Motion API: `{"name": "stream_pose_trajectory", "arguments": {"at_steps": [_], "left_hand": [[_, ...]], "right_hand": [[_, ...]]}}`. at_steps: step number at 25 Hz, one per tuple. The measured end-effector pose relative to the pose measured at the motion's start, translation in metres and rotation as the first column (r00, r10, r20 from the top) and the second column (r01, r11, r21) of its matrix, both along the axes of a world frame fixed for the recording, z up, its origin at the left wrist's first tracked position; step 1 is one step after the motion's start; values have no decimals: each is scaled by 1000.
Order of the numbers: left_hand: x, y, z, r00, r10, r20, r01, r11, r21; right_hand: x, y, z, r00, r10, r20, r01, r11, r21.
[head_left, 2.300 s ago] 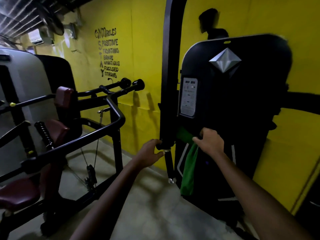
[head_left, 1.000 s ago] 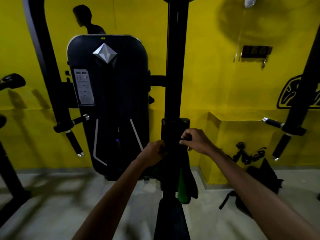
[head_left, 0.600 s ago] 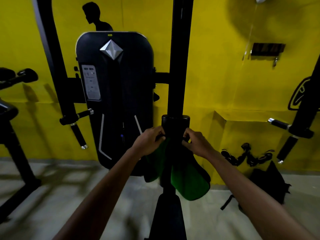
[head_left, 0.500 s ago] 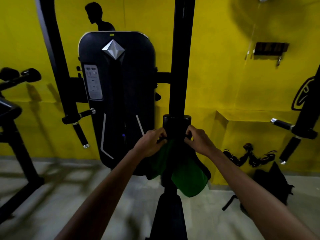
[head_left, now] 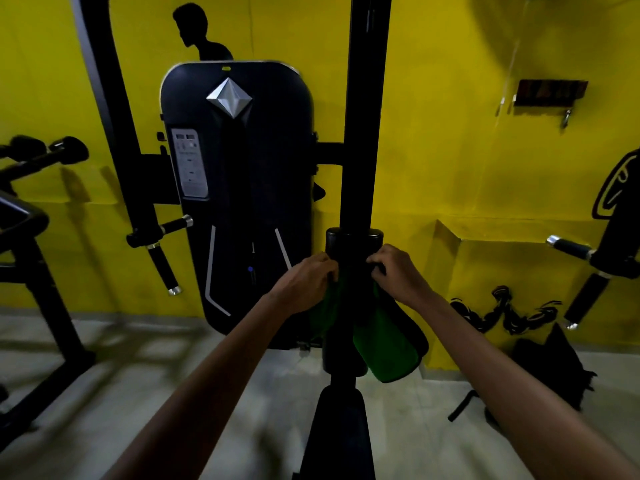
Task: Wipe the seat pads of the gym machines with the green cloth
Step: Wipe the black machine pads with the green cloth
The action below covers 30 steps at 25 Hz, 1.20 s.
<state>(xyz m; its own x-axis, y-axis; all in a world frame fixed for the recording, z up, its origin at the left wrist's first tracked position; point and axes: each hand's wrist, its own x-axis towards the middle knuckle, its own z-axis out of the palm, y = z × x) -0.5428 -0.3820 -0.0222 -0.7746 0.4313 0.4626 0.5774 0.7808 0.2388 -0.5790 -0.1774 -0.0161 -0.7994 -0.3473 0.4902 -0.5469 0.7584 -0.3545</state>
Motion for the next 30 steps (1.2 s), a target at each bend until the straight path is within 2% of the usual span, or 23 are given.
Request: {"name": "stream_pose_trajectory", "arguments": {"at_steps": [7, 9, 12, 13, 16, 17, 21, 23, 25, 27, 30], "left_hand": [[7, 35, -14, 986, 86, 147, -109, 980, 164], [10, 44, -15, 977, 116, 176, -140, 981, 132], [9, 53, -20, 963, 196, 187, -199, 980, -2], [7, 53, -23, 960, 209, 187, -215, 976, 13], [0, 37, -22, 951, 169, 258, -225, 953, 205], [-3, 28, -17, 946, 153, 287, -222, 948, 227], [-14, 2, 7, 922, 119, 368, -188, 970, 156], [-18, -6, 13, 908, 94, 407, -158, 979, 126], [-19, -11, 18, 883, 52, 466, -120, 986, 117], [-19, -14, 22, 830, 12, 558, -101, 987, 129], [-11, -14, 28, 715, -142, 684, -96, 950, 297]], "right_hand": [[-4, -15, 15, 992, -109, 63, 110, 994, -16], [-5, -21, 17, 982, -170, 76, 174, 983, -52], [-15, -26, 20, 970, -226, 87, 238, 957, -168], [-18, -26, 24, 971, -225, 86, 237, 956, -175], [-19, -12, 37, 973, -216, 78, 219, 975, -24], [-16, -7, 40, 977, -194, 84, 192, 981, 37], [-15, 5, 31, 990, -65, 122, 31, 964, 263], [-21, 6, 28, 985, -63, 161, 10, 950, 312], [-26, 6, 31, 955, -9, 295, -48, 981, 187], [-29, 5, 31, 904, 137, 406, -117, 990, -75], [-27, 3, 30, 811, 361, 461, -110, 867, -487]]}}
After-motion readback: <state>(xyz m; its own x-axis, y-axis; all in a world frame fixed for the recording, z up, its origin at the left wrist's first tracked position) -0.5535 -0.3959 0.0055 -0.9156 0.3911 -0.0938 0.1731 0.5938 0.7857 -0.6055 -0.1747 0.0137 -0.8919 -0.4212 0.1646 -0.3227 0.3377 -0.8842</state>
